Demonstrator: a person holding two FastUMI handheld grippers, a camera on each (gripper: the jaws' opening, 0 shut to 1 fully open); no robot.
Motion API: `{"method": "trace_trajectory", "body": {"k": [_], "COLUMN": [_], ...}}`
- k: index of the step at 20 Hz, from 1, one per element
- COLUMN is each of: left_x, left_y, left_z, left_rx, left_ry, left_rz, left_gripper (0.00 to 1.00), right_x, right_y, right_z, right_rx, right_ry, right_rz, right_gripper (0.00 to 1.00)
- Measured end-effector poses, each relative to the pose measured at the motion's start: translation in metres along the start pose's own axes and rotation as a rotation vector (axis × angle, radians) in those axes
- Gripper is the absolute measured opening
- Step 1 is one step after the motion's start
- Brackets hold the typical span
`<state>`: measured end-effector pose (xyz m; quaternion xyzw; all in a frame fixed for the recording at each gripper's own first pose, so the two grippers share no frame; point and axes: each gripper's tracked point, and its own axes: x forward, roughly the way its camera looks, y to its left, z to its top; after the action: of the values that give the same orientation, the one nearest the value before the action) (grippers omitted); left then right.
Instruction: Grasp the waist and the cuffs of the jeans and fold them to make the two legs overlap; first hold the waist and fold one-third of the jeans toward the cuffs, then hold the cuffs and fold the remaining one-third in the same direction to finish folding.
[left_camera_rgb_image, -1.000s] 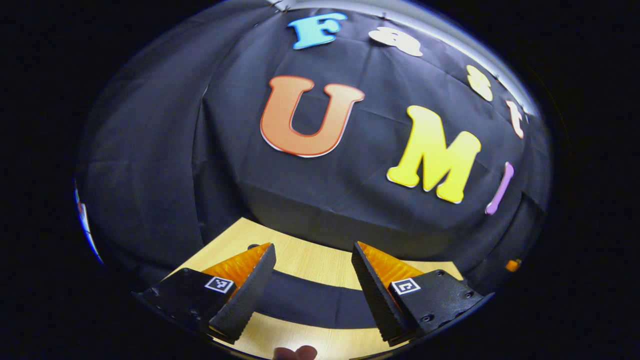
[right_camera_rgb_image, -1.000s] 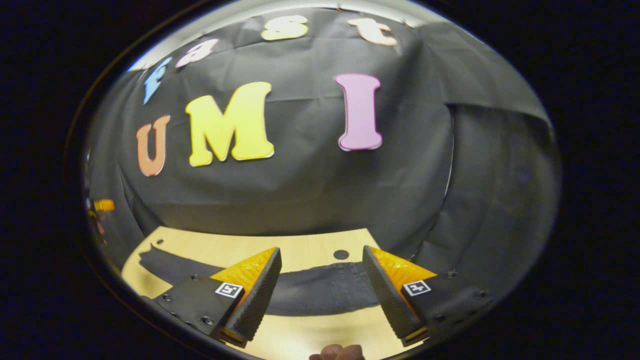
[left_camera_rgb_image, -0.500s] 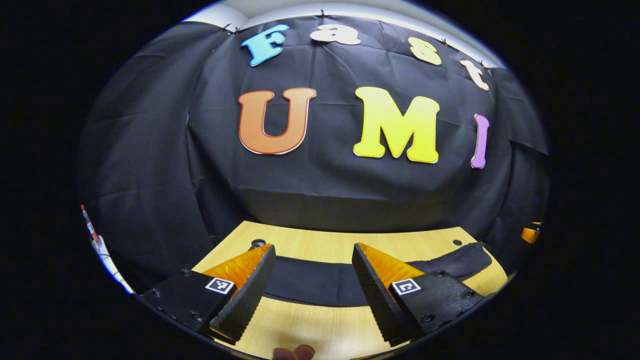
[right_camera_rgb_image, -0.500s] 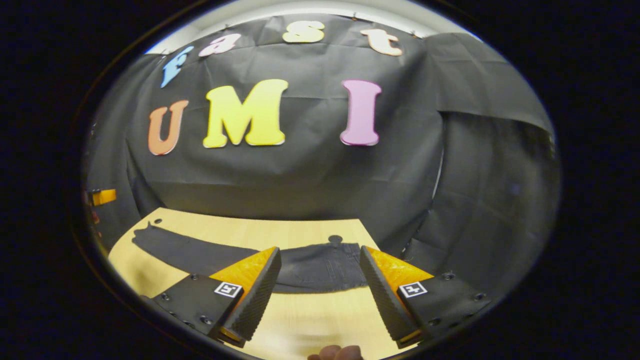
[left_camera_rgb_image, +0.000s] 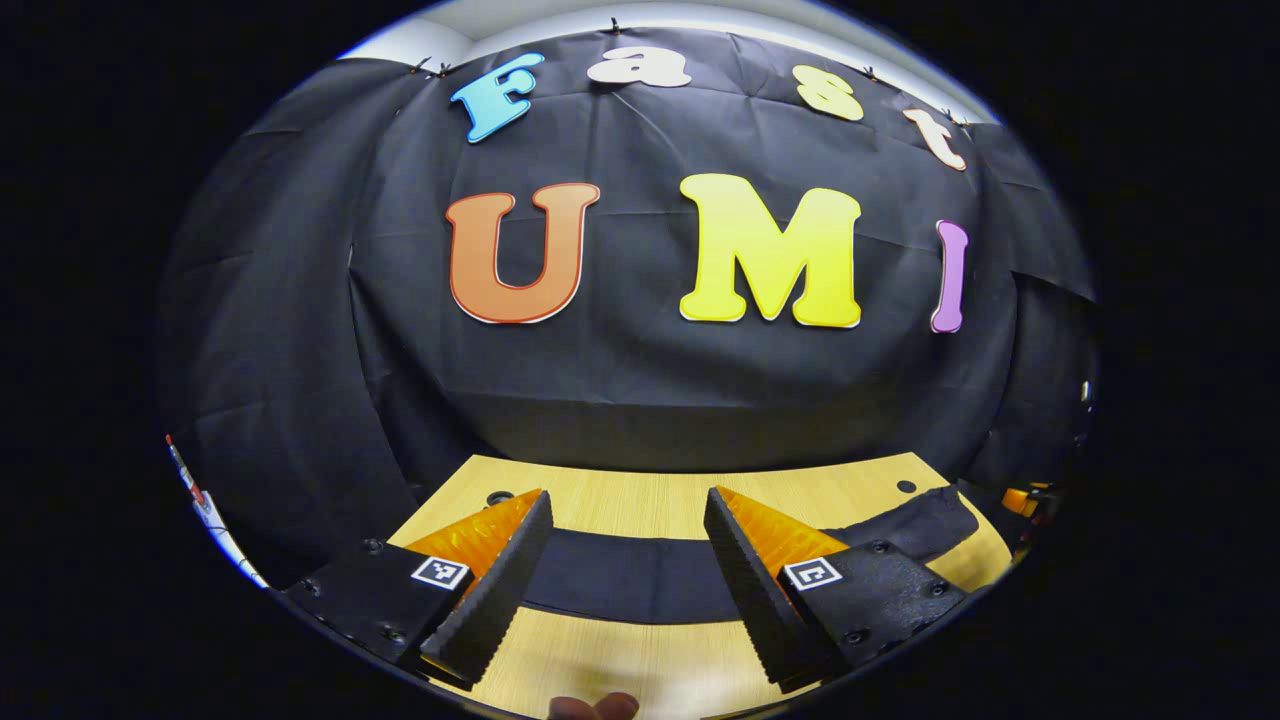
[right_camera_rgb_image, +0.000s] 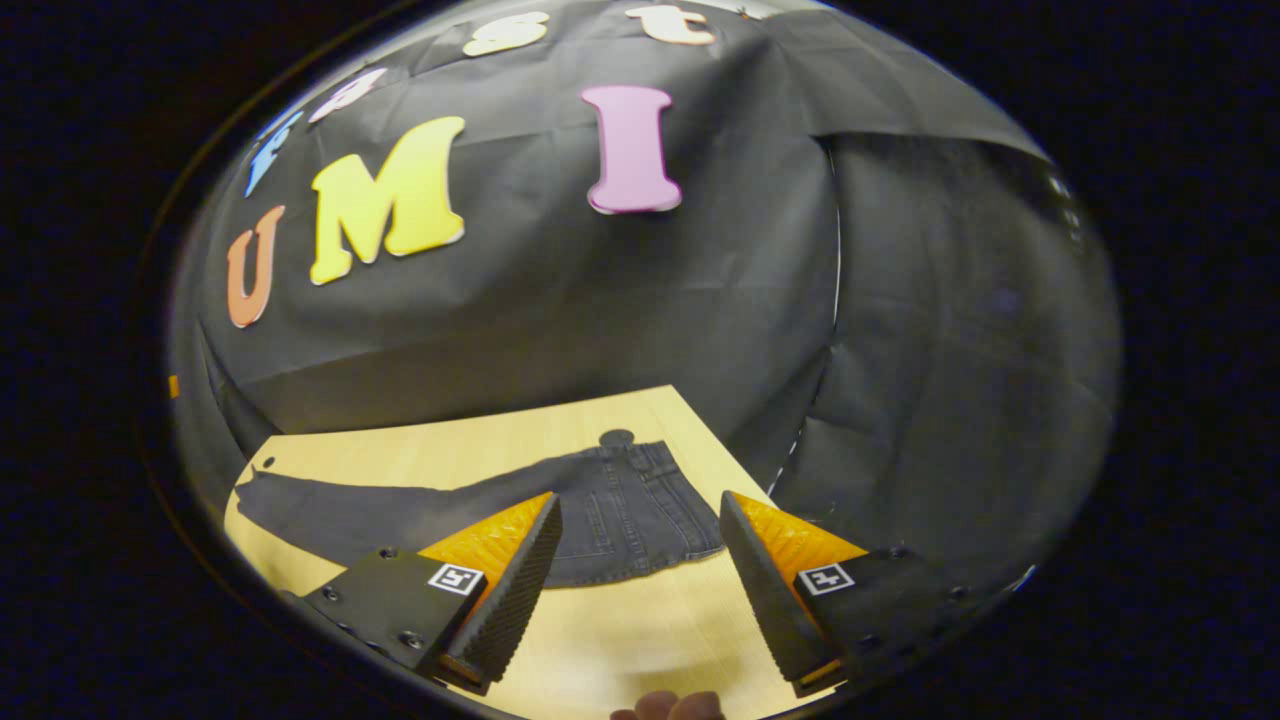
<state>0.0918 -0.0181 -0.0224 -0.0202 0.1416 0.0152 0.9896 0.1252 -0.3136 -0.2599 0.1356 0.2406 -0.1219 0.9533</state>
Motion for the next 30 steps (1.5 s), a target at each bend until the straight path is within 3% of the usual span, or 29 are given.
{"method": "trace_trajectory", "body": {"k": [3,7,9,12,13,14,16,17,18,20,23,26,28,30], "left_x": [-0.001,-0.002,-0.003,-0.006,-0.007,-0.008,-0.012,-0.013,-0.014,-0.013,-0.017,-0.022,-0.027,-0.031], "left_y": [0.002,0.006,0.007,0.009,0.01,0.009,0.011,0.012,0.012,0.013,0.015,0.02,0.028,0.038], "left_z": [0.001,-0.005,-0.008,-0.012,-0.014,-0.017,-0.021,-0.023,-0.025,-0.026,-0.026,-0.026,-0.024,-0.024], "left_rx": [-0.008,-0.013,-0.02,-0.03,-0.034,-0.038,-0.049,-0.052,-0.056,-0.066,-0.072,-0.062,-0.062,-0.065], "left_ry": [0.01,0.036,0.044,0.055,0.058,0.062,0.066,0.066,0.066,0.066,0.056,0.045,0.027,0.014], "left_rz": [0.034,0.077,0.093,0.108,0.115,0.12,0.126,0.126,0.125,0.125,0.12,0.114,0.112,0.113], "left_gripper": [0.98,0.98,0.98,0.99,0.99,0.99,0.99,0.99,0.99,0.99,0.99,0.99,0.99,0.99], "right_x": [0.05,0.097,0.108,0.121,0.123,0.124,0.124,0.125,0.126,0.122,0.121,0.106,0.092,0.068], "right_y": [-0.022,-0.033,-0.035,-0.037,-0.037,-0.035,-0.036,-0.036,-0.033,-0.026,-0.021,-0.018,-0.007,0.005], "right_z": [-0.02,-0.048,-0.061,-0.074,-0.078,-0.075,-0.08,-0.08,-0.082,-0.082,-0.076,-0.056,-0.039,-0.014], "right_rx": [0.089,0.188,0.199,0.195,0.19,0.177,0.152,0.166,0.19,0.231,0.186,0.198,0.252,0.258], "right_ry": [0.073,0.149,0.177,0.21,0.226,0.206,0.214,0.219,0.227,0.237,0.241,0.239,0.223,0.195], "right_rz": [-0.01,-0.014,-0.025,-0.032,-0.028,-0.026,-0.029,-0.023,-0.002,-0.002,-0.038,-0.038,-0.026,-0.009], "right_gripper": [1.0,0.94,0.99,0.99,0.94,0.99,0.98,0.89,0.9,0.64,0.21,0.12,0.0,0.02]}}
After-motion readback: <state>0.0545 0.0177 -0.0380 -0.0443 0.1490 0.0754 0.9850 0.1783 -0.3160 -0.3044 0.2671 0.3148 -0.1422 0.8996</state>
